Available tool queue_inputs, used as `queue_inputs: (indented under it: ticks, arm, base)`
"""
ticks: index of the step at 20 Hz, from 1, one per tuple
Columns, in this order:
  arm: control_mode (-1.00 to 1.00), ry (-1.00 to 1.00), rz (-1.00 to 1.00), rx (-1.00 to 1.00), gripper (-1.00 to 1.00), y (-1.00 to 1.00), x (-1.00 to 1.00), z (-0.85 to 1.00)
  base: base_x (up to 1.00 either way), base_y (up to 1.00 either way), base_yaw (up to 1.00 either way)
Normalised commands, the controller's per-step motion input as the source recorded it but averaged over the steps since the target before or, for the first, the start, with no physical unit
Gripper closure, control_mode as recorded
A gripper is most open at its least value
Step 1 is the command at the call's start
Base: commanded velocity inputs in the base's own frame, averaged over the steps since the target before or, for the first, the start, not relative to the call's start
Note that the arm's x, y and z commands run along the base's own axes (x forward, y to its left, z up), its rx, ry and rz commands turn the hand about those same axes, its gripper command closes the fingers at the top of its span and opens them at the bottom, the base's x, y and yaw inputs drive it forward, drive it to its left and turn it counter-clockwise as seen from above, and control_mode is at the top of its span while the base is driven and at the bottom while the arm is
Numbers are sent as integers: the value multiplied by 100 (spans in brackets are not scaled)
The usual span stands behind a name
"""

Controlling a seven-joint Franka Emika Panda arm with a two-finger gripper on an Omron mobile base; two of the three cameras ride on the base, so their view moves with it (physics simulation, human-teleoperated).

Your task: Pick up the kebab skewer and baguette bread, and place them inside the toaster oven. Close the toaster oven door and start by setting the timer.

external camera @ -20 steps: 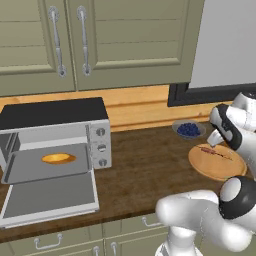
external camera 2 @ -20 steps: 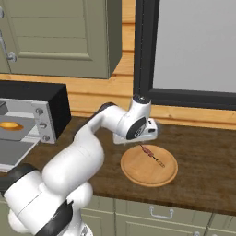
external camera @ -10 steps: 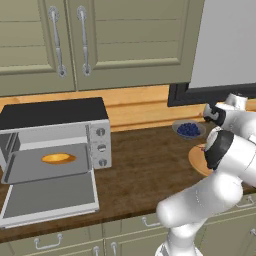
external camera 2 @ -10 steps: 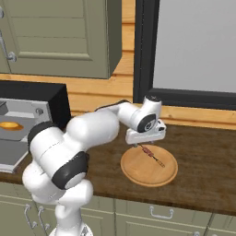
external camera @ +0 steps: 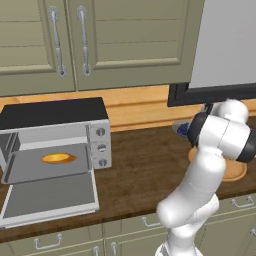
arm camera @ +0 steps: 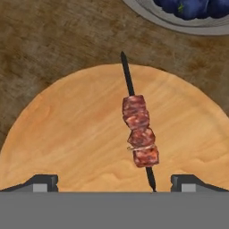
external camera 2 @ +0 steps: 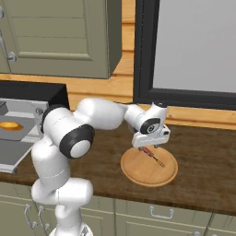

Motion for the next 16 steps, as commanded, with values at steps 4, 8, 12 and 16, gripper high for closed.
queue_inputs:
  ticks: [4,8,12,16]
  arm:
    - [-100,-2,0,-1,-100,1,7,-29]
    - [-100,0,0,-3,-100,10,13,-31]
    - [-100,0,0,0,-100,14,15,-19]
    - [-100,0,0,0,-100,14,11,-12]
  base:
    - [0,0,0]
    - [0,0,0]
    - [0,0,0]
    - [0,0,0]
